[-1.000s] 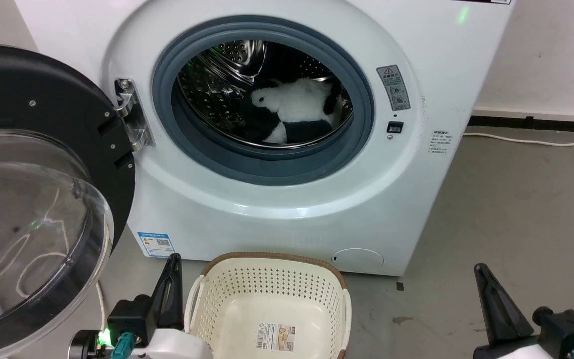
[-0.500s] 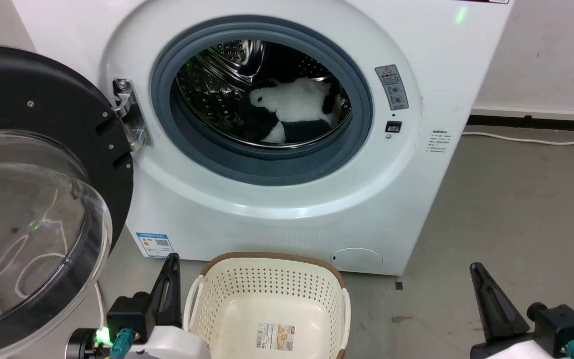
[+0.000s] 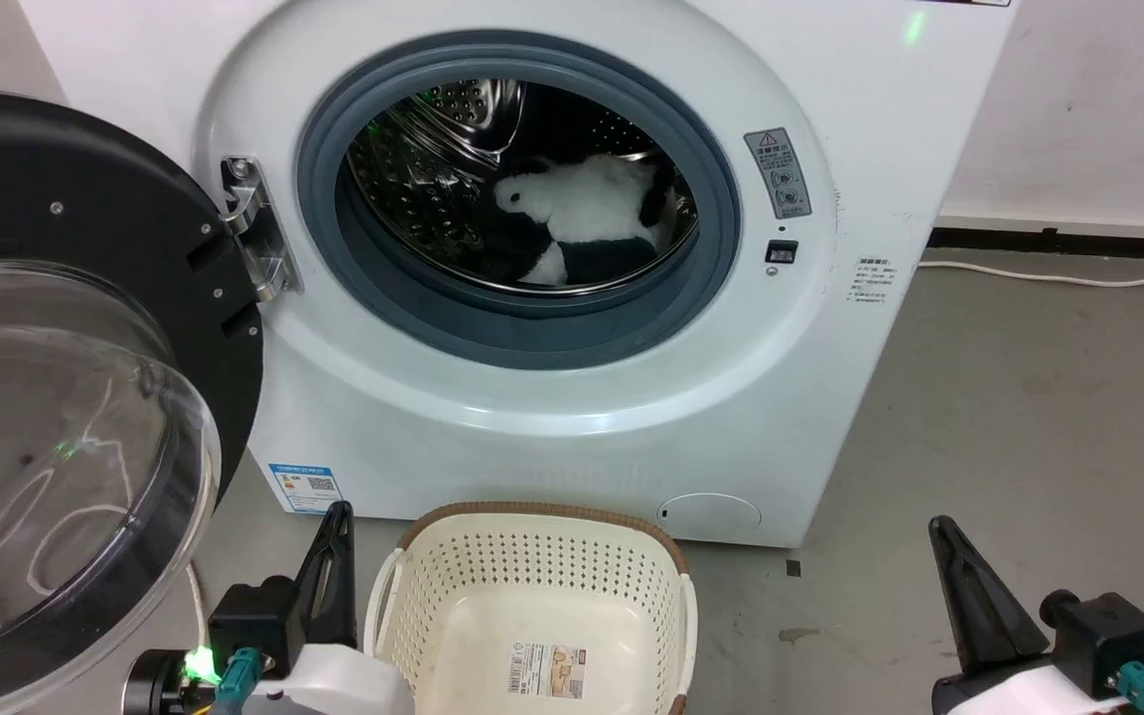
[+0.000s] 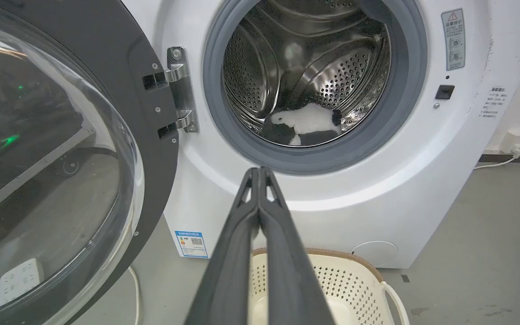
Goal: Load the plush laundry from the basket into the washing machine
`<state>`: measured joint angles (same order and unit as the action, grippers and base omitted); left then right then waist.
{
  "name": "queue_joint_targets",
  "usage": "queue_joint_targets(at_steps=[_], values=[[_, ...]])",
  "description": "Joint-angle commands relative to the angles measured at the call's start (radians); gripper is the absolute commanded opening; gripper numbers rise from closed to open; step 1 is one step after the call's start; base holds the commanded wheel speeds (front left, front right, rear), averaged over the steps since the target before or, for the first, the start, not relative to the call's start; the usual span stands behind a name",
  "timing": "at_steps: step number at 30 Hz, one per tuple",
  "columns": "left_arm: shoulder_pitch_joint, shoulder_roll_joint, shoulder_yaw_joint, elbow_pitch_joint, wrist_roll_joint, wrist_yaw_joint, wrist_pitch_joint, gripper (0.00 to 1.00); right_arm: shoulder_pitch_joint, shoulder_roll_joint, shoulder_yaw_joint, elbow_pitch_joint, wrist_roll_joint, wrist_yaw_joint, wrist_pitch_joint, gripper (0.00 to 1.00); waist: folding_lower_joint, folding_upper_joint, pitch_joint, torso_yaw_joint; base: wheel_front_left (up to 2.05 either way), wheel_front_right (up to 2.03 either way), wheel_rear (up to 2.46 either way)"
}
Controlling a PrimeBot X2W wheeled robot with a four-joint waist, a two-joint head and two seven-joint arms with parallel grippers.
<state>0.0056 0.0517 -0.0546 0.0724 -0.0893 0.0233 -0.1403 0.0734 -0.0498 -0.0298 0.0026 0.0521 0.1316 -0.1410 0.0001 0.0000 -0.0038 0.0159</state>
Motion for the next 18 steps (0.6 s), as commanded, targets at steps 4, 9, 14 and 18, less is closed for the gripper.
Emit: queue_joint_targets(at_steps=[4,9,14,18], values=[[-0.003,0.000,0.004,-0.010,0.013,-0.005,0.013,0.00,-0.016,0.000,0.003,-0.001,-0.012,0.000,0.013,0.00,0.0000,0.0000,0.000,-0.001,0.00,0.00,0.00],[-0.003,0.000,0.008,-0.015,0.019,-0.007,0.023,0.00,-0.021,0.000,0.005,-0.001,-0.015,-0.001,0.023,0.00,0.0000,0.0000,0.001,-0.002,0.00,0.00,0.00],[-0.003,-0.001,0.012,-0.020,0.025,-0.008,0.033,0.00,-0.026,0.000,0.007,-0.001,-0.018,-0.001,0.033,0.00,0.0000,0.0000,0.001,-0.003,0.00,0.00,0.00],[-0.003,-0.001,0.016,-0.024,0.030,-0.009,0.041,0.00,-0.029,0.000,0.009,-0.002,-0.021,-0.001,0.041,0.00,0.0000,0.0000,0.001,-0.004,0.00,0.00,0.00]])
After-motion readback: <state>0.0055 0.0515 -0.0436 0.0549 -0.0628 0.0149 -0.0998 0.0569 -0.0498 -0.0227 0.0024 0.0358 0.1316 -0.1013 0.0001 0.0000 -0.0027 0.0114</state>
